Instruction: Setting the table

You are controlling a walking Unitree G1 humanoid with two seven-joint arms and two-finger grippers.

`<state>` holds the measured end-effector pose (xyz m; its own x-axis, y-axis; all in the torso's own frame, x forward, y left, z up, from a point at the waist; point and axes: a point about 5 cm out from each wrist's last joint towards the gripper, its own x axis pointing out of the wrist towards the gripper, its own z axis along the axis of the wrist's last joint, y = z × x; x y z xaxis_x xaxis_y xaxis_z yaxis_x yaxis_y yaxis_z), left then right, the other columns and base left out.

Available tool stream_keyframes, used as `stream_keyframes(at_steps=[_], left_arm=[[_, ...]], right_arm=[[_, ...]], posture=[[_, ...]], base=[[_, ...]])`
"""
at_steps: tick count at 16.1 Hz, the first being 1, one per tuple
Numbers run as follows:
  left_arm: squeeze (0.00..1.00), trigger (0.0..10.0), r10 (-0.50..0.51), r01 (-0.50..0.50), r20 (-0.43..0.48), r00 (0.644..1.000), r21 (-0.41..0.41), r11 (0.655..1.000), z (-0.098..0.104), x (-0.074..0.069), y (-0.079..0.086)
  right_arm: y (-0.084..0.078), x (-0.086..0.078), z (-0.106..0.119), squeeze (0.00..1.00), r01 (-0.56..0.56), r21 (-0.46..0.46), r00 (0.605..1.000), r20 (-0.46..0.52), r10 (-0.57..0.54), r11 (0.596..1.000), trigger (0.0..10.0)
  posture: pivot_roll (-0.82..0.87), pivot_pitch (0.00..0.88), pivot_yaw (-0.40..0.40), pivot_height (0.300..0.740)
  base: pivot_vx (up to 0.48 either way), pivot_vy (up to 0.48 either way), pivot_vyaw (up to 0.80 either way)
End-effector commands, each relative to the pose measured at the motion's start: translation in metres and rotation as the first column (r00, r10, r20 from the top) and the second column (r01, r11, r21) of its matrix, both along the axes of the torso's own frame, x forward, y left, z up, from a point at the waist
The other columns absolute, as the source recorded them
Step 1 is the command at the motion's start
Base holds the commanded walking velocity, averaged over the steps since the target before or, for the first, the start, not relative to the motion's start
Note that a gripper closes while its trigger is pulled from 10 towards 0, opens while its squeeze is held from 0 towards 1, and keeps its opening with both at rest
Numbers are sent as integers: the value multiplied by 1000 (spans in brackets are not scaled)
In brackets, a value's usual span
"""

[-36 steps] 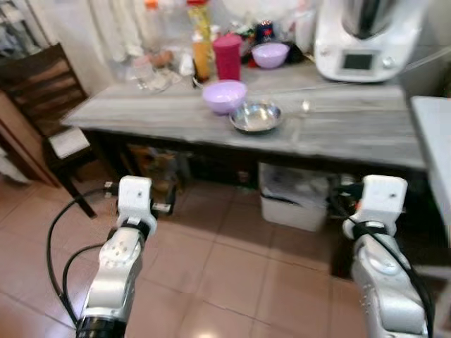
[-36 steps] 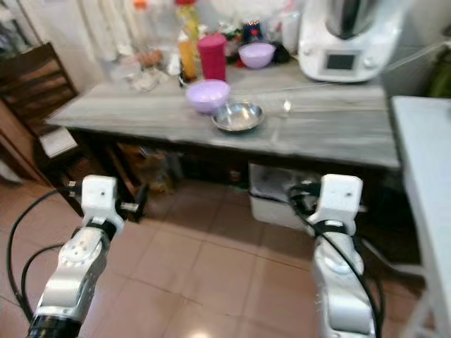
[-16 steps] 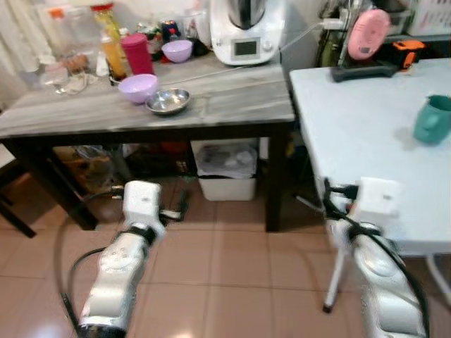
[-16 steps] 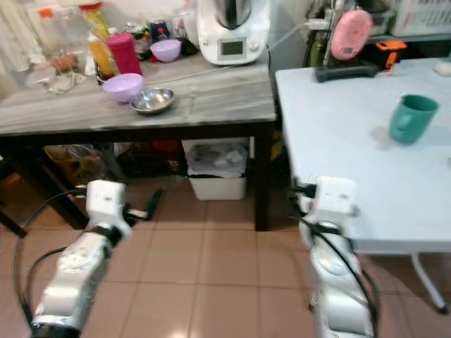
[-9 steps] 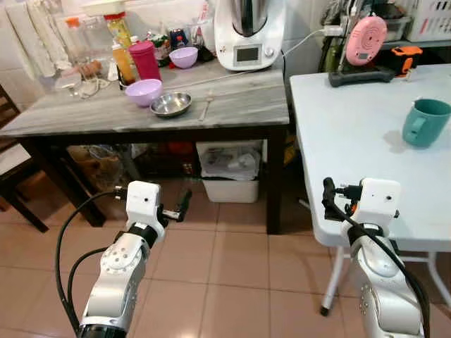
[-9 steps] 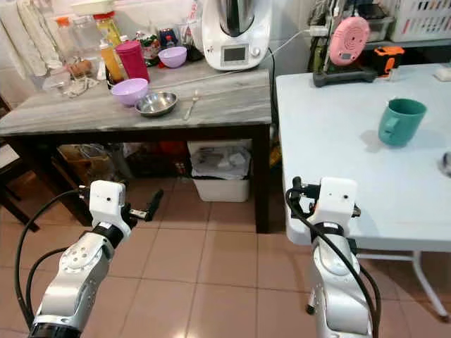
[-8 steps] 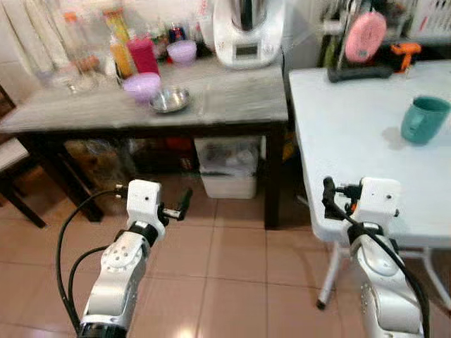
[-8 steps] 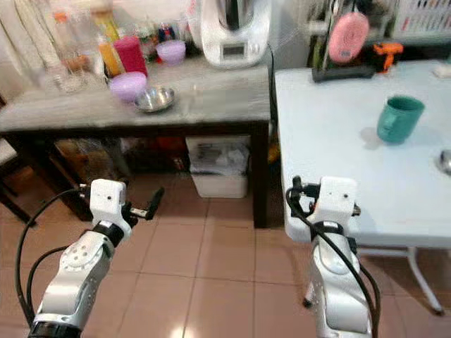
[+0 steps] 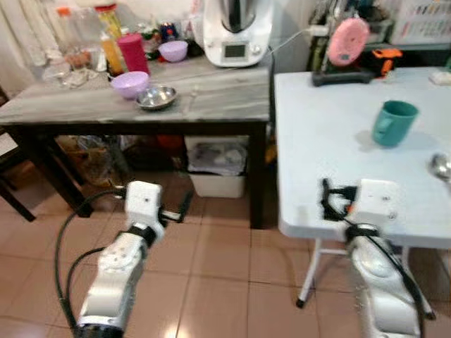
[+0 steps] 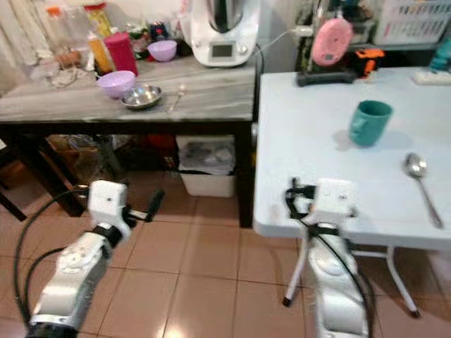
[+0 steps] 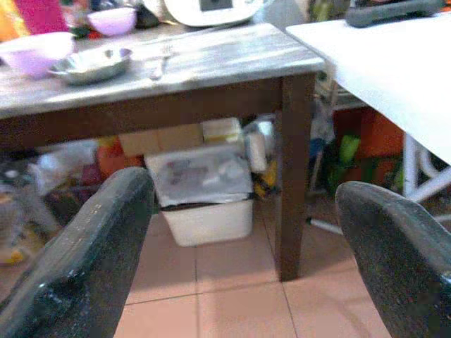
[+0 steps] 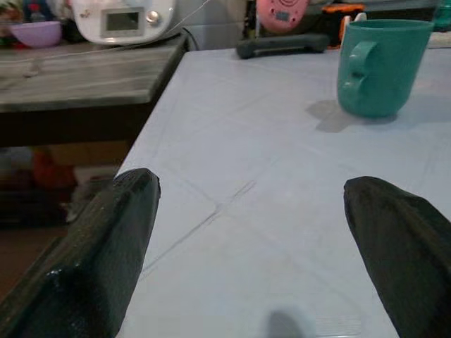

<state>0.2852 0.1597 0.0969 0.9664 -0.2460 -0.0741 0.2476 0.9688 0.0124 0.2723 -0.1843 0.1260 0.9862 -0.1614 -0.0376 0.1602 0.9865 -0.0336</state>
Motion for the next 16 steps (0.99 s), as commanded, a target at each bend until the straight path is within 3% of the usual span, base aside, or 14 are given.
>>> stream_keyframes(at_steps=[1,16], left_arm=[[0,10000,1,-1,1,1000,-2,1000,1,1,0],[0,10000,-14,14,-7,1000,2,1000,1,1,-2]], right_arm=[[-2,1,5,0,11,-7,1000,19,-11,1000,10000],[-2,0,3,0,13,-12,1000,21,-13,1000,10000]], posture=[[-244,0,110,740],[-246,0,117,740]], base=[[0,-307,0],[0,-314,0]])
